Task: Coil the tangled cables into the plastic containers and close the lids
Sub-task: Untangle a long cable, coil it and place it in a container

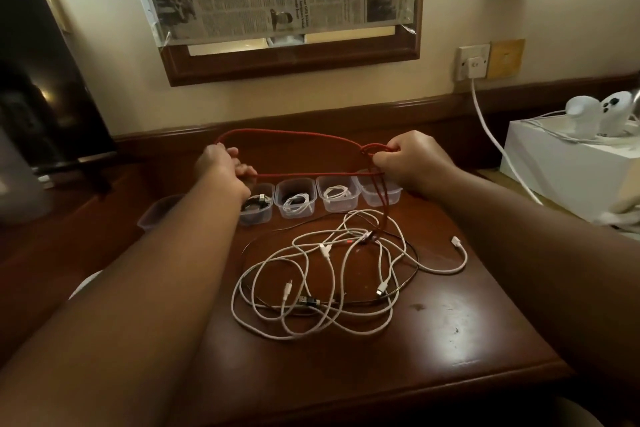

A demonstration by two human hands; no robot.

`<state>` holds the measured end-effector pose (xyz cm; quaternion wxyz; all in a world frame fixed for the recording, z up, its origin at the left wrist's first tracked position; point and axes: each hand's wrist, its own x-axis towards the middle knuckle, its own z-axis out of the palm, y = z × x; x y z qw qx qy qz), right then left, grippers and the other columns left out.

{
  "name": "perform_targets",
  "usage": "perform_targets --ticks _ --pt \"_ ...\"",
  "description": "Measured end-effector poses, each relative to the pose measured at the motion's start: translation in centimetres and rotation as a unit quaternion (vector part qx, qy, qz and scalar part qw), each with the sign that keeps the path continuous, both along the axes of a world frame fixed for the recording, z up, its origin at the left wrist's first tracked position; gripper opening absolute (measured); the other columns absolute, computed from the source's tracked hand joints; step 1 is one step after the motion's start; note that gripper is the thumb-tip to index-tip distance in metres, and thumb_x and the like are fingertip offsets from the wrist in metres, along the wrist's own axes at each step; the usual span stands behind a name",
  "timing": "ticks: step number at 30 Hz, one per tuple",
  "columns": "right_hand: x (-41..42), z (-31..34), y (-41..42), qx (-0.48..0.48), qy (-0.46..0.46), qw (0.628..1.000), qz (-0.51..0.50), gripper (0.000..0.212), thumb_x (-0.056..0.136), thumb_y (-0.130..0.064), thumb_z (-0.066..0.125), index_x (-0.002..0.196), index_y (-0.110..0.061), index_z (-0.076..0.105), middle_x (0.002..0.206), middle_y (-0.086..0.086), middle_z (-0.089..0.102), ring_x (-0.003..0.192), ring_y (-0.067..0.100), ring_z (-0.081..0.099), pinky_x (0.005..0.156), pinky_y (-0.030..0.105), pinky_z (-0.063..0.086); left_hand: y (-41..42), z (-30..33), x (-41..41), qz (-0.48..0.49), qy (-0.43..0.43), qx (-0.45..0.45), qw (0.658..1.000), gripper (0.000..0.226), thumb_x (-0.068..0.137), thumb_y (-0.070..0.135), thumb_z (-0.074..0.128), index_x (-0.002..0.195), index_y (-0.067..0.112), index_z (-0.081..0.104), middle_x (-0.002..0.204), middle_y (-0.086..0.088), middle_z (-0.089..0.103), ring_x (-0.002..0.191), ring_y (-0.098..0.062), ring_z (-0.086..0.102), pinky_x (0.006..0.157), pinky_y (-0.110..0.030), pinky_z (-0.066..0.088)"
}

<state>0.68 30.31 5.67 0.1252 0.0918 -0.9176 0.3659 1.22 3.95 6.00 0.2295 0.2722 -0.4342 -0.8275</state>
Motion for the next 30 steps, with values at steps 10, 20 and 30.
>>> perform_targets --ticks 10,20,30 --pt "-0.9 -0.7 0.3 -0.042 -0.022 0.999 -0.013 0.027 0.094 -0.036 0.059 0.076 -0.017 0.066 0.062 -0.001 0.059 0.053 0.014 0.053 0.051 0.026 0.041 -2.5 -2.8 0.0 0.004 -0.016 0.063 0.998 0.023 0.102 0.014 0.039 0.087 0.011 0.057 0.059 0.004 0.037 0.039 -0.007 0.032 0.042 -0.019 0.037" --pt "-0.2 -0.8 -1.0 -0.066 -0.116 0.99 0.054 0.026 0.095 -0.028 0.057 0.078 -0.01 0.066 0.067 0.004 0.056 0.059 0.014 0.048 0.053 0.025 0.04 -0.1 -4.0 1.5 -0.075 -0.166 -0.604 0.776 0.083 0.082 0.032 0.079 0.15 0.029 0.03 0.147 -0.011 0.038 0.131 -0.031 0.042 0.098 -0.045 0.044" --pt "1.5 0.7 -1.6 -0.043 -0.129 0.984 0.114 0.025 0.095 -0.027 0.059 0.075 -0.013 0.065 0.07 0.003 0.055 0.065 0.015 0.048 0.063 0.028 0.041 7.7 -1.0 4.1 -0.262 0.012 -0.634 0.728 0.018 0.102 0.018 0.049 0.11 0.014 0.065 0.093 -0.002 0.064 0.078 -0.011 0.058 0.067 -0.024 0.045"
